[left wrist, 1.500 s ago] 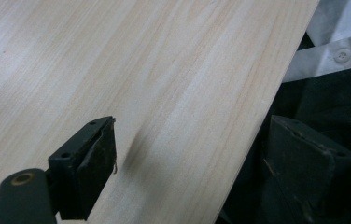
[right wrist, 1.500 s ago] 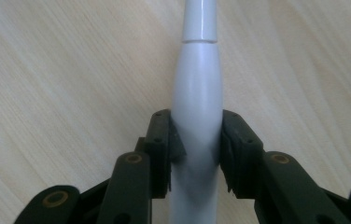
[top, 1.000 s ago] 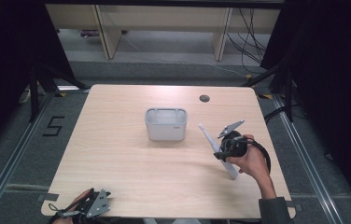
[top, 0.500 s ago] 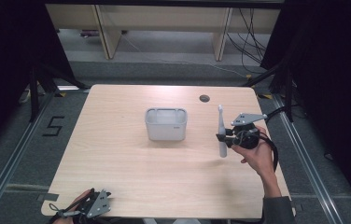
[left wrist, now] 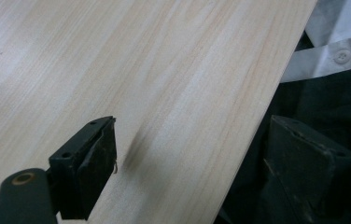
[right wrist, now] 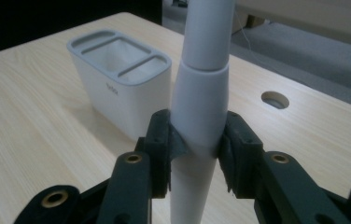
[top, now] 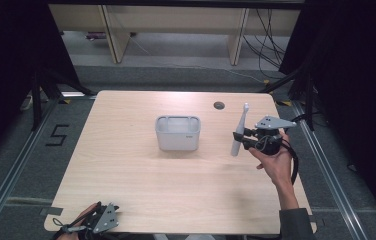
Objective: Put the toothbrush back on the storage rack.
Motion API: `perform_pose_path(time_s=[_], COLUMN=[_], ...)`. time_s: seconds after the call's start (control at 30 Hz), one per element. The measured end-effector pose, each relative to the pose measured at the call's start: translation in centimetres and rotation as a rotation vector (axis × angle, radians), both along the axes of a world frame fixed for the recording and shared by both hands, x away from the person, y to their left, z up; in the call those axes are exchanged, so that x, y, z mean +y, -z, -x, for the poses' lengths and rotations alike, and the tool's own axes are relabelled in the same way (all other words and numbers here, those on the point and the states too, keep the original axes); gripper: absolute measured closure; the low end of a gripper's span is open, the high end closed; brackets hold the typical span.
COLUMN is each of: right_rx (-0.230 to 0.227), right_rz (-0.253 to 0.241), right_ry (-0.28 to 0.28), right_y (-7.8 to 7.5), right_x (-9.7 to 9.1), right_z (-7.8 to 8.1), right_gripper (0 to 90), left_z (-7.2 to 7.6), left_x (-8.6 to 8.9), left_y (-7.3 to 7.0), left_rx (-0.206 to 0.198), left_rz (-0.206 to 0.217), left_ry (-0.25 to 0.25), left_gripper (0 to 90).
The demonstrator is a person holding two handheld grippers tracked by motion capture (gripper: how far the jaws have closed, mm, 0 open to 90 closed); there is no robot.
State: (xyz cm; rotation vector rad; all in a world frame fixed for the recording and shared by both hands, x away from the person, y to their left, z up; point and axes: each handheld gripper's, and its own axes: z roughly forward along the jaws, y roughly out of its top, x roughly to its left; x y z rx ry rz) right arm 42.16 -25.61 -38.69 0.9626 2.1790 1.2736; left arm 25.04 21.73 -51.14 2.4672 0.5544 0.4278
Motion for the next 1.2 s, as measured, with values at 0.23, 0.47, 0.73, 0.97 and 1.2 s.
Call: perform_pose_path(time_s=[0.23,0.47,0.73,0.97,1.2], right_rx=[0.005,-0.025,-0.040,-0.047,-0.029], right_rz=[-0.021,-0.029,-0.058,-0.059,-0.085], right_ry=[0.017,-0.005,-0.010,-0.029,-0.040], right_y=[0.1,-0.2,-0.4,-0.9,-1.2], right_x=[0.7,1.5,2.2,3.0,3.6], right_z=[-0.1,-0.5,-1.0,-1.5,-1.9], right_gripper=[66.7,66.7,66.7,66.7,66.7], left_z=[-0.1,-0.1,-0.1,-0.2,-0.1], left_x=[0.1,0.1,0.1,0.2,0.2], left_y=[0.0,-0.1,-0.1,-0.1,0.0], left_rx=[-0.001,-0.003,-0.005,-0.005,-0.004], left_rz=[0.003,0.005,0.005,0.002,0.003], left_ry=[-0.005,-0.010,-0.008,-0.009,-0.009], left_gripper=[16.1,16.2,16.1,16.2,16.2])
